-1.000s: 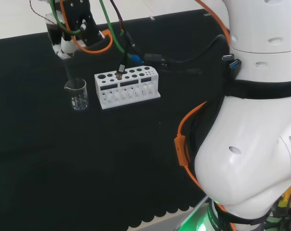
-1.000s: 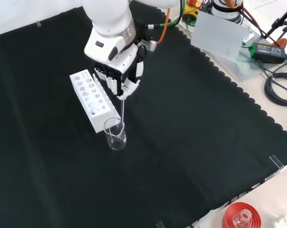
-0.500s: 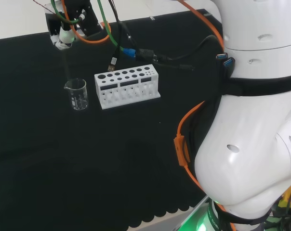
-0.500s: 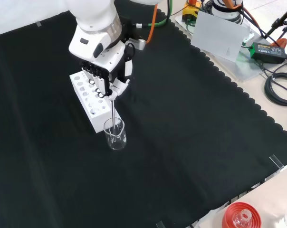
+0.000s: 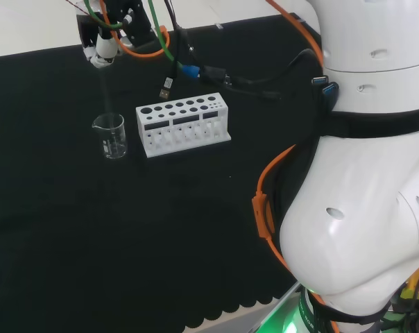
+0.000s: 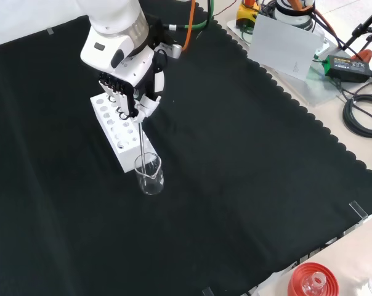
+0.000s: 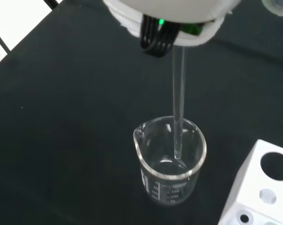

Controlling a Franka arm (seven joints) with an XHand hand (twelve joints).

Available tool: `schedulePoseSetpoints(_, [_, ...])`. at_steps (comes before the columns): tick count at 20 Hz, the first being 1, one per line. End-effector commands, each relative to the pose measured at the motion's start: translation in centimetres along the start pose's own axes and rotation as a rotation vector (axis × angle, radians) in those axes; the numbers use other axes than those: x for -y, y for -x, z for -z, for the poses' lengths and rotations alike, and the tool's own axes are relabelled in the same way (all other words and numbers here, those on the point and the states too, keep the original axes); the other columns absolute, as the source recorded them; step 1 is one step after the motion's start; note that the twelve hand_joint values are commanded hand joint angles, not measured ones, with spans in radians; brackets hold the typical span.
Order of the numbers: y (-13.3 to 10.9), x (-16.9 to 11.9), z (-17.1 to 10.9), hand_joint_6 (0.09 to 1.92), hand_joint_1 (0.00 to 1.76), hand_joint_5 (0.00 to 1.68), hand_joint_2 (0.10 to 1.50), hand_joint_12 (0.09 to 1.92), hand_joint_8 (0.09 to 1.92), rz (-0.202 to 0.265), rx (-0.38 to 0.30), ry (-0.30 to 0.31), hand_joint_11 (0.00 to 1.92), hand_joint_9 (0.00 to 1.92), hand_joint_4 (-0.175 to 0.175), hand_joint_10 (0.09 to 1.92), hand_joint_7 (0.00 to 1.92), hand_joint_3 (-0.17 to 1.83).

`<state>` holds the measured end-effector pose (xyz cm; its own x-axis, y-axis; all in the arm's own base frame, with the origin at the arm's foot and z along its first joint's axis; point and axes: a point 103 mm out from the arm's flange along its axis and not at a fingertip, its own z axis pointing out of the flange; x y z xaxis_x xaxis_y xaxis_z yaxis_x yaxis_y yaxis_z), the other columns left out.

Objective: Stir in the beaker to the left of the white test tube rack with the glass rod.

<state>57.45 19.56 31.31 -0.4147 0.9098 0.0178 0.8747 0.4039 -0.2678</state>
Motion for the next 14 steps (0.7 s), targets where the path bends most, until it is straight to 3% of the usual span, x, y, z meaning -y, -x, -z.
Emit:
schedulePoseSetpoints(1, [0.6, 1.4, -0.3, 0.52, 1.33, 1.2, 0.7, 0.64, 0.65, -0.032, 0.002, -0.017, 1.56, 1.76, -0.175, 0.3, 1.39, 0.56])
schedulePoseSetpoints(4, [0.6, 1.7, -0.5, 0.52, 1.33, 1.2, 0.7, 0.64, 0.65, -0.031, 0.013, -0.022, 1.56, 1.77, -0.175, 0.3, 1.39, 0.56])
schedulePoseSetpoints(8, [-1.7, 2.3, -1.1, 0.52, 1.33, 1.2, 0.7, 0.64, 0.65, -0.029, 0.042, -0.022, 1.56, 1.77, -0.175, 0.3, 1.39, 0.56])
schedulePoseSetpoints(14, [-3.9, 2.5, -1.8, 0.52, 1.33, 1.2, 0.71, 0.64, 0.65, -0.014, 0.031, -0.033, 1.56, 1.77, -0.175, 0.3, 1.39, 0.56])
